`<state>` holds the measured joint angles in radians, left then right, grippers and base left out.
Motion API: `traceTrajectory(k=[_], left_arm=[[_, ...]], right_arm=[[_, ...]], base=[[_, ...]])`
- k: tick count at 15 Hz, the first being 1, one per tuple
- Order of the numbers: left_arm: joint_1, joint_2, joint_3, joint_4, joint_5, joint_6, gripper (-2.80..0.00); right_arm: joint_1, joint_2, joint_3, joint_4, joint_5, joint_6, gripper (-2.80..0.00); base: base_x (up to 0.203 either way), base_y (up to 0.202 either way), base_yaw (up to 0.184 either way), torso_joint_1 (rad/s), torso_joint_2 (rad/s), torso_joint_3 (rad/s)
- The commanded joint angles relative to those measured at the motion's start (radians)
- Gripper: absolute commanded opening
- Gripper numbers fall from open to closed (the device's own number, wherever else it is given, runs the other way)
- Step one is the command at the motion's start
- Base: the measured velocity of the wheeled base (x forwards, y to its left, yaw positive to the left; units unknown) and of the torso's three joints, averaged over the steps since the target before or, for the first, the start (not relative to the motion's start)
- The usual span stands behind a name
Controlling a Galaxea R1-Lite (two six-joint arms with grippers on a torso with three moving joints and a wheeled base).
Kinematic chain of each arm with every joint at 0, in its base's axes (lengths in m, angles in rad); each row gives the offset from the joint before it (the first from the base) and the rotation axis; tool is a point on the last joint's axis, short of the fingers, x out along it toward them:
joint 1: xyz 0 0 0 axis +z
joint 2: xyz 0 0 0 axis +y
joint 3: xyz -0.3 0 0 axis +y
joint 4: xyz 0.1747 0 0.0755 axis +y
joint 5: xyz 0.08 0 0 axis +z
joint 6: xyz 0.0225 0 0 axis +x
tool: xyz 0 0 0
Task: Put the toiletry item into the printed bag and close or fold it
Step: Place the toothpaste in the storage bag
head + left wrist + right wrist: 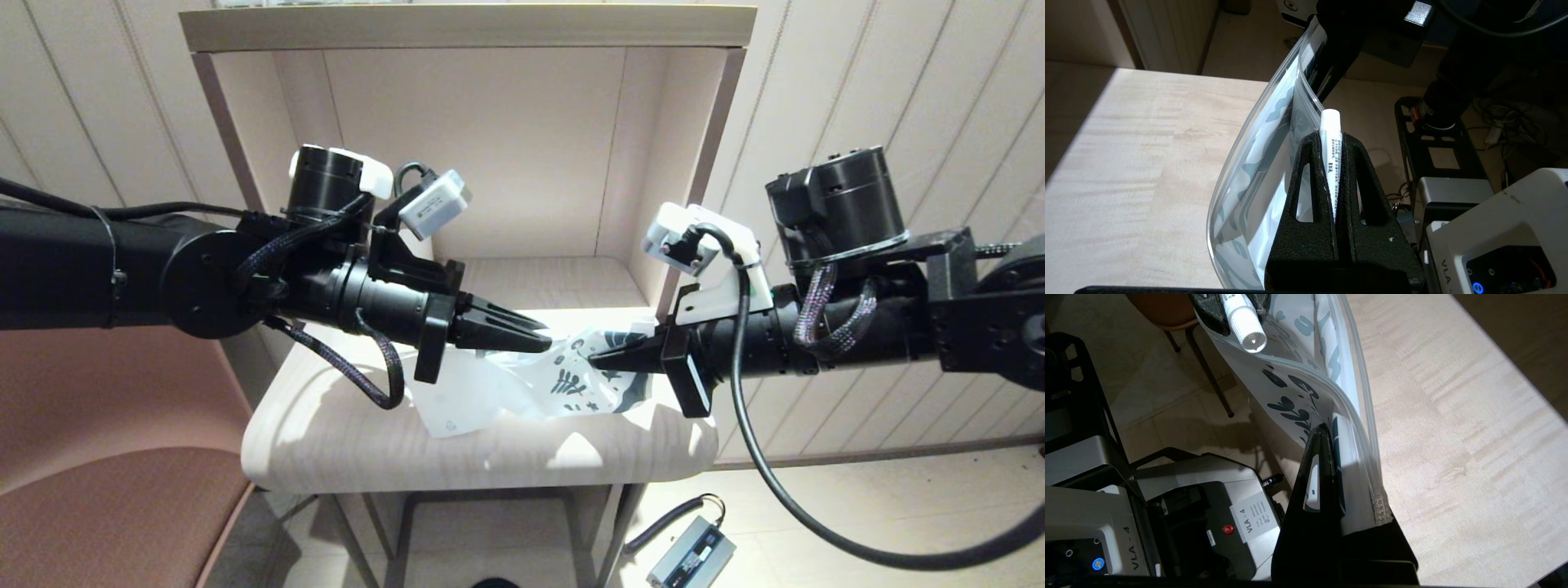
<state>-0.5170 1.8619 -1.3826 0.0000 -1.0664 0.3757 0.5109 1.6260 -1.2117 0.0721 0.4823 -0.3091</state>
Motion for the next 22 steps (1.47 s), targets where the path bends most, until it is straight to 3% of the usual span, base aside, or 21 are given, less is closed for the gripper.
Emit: traceTrajectory(k=[1,5,9,14,18,22], left_arm=[[-0.001,0.010,0.004,0.000,-0.006,0.003,-2.80],[-0.001,-0.002,-0.002,-0.003,-0.006,0.004,-2.80],[0.069,-0.073,-0.035,0.003,-0.011,-0.014,-2.80],[0.069,-0.070,-0.023,0.003,-0.009,-0.011,-2.80],[0.069,-0.066,-0.024,-0.002,-0.009,-0.011,-2.80],[0.069,-0.069,-0.012,-0.003,-0.007,-0.008,-2.80]], right_arm=[[0.008,-0.005,0.001,0.000,0.004,-0.002,-2.80],[0.006,-0.007,0.004,0.000,0.004,-0.002,-2.80],[0.001,-0.026,0.008,0.000,0.005,-0.001,-2.80],[0.007,-0.035,0.015,-0.002,0.002,-0.002,-2.80],[0.001,-0.055,0.051,-0.102,-0.001,-0.001,-2.80],[0.009,-0.066,0.069,-0.121,-0.009,-0.013,-2.80]], base=[[0.000,0.000,0.000,0.000,0.00,0.000],[0.000,0.000,0.000,0.000,0.00,0.000],[0.000,0.000,0.000,0.000,0.00,0.000],[0.000,0.000,0.000,0.000,0.00,0.000],[0.000,0.000,0.000,0.000,0.00,0.000],[0.000,0.000,0.000,0.000,0.00,0.000]])
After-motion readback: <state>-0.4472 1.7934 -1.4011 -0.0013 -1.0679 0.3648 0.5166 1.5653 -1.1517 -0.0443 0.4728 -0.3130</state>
